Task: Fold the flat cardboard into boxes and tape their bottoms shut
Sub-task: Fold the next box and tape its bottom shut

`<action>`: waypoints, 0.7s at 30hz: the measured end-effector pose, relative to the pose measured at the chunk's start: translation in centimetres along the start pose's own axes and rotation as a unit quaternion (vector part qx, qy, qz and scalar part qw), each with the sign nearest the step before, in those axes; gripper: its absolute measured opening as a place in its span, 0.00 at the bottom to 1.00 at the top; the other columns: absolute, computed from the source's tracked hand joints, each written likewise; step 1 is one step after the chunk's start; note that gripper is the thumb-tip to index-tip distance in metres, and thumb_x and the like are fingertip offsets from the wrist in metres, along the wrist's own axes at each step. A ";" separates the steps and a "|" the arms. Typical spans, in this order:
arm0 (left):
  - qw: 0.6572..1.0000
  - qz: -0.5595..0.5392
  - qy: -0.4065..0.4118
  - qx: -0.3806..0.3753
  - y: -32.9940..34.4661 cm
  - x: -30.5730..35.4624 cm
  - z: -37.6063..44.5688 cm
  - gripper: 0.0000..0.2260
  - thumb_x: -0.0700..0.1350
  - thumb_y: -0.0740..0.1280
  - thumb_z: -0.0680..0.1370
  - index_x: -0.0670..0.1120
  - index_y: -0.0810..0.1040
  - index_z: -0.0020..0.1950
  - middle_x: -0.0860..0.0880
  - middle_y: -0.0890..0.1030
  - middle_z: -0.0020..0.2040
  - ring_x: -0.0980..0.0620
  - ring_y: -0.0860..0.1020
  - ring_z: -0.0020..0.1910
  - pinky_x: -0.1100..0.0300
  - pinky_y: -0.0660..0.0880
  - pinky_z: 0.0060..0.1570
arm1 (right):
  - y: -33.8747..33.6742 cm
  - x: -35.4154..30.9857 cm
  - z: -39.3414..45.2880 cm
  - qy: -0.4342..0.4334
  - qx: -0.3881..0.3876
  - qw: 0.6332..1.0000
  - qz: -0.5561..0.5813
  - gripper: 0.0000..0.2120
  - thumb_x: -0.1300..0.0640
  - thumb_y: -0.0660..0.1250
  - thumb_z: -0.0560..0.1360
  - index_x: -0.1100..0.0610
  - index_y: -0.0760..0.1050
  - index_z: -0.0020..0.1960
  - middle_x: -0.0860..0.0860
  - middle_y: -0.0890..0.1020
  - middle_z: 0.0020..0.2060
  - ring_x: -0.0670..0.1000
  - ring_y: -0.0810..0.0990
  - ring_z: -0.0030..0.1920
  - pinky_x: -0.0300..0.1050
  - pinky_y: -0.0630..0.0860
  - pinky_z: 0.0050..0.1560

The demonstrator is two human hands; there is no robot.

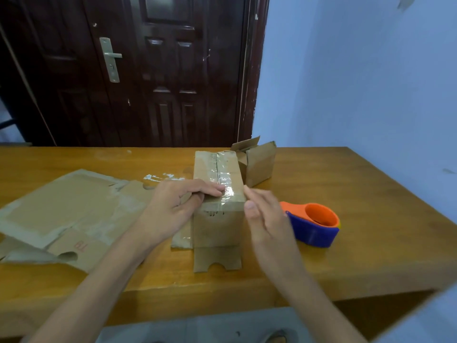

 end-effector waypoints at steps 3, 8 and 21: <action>0.999 0.016 0.033 0.027 0.6 0.0 -0.5 0.16 0.36 0.62 0.81 0.49 0.87 0.58 0.59 0.86 0.60 0.62 0.81 0.64 0.67 0.66 0.74 | 2.3 -0.2 -1.1 0.053 0.054 0.994 0.077 0.23 0.43 0.51 0.88 0.46 0.67 0.80 0.35 0.72 0.73 0.33 0.68 0.72 0.35 0.68 0.70; 0.997 -0.031 0.035 0.057 1.6 -0.8 -1.2 0.18 0.43 0.57 0.82 0.47 0.87 0.60 0.57 0.85 0.62 0.57 0.78 0.69 0.54 0.62 0.80 | 4.7 -1.1 -2.0 0.087 0.096 0.983 0.133 0.24 0.43 0.51 0.88 0.44 0.62 0.83 0.34 0.68 0.76 0.35 0.64 0.76 0.37 0.66 0.74; 0.917 -0.264 -0.108 0.277 4.5 -2.9 -3.4 0.15 0.47 0.60 0.85 0.44 0.86 0.57 0.50 0.83 0.66 0.47 0.77 0.71 0.36 0.71 0.71 | 5.8 -0.5 -1.9 0.109 0.112 0.941 0.299 0.24 0.38 0.51 0.84 0.37 0.64 0.80 0.30 0.70 0.74 0.35 0.65 0.76 0.48 0.63 0.80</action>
Point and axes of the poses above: each hand's wrist, its own z-axis towards the middle knuckle, its own y-axis out of the palm, x = y × z, the point moved 3 cm from there along z, towards the middle knuckle
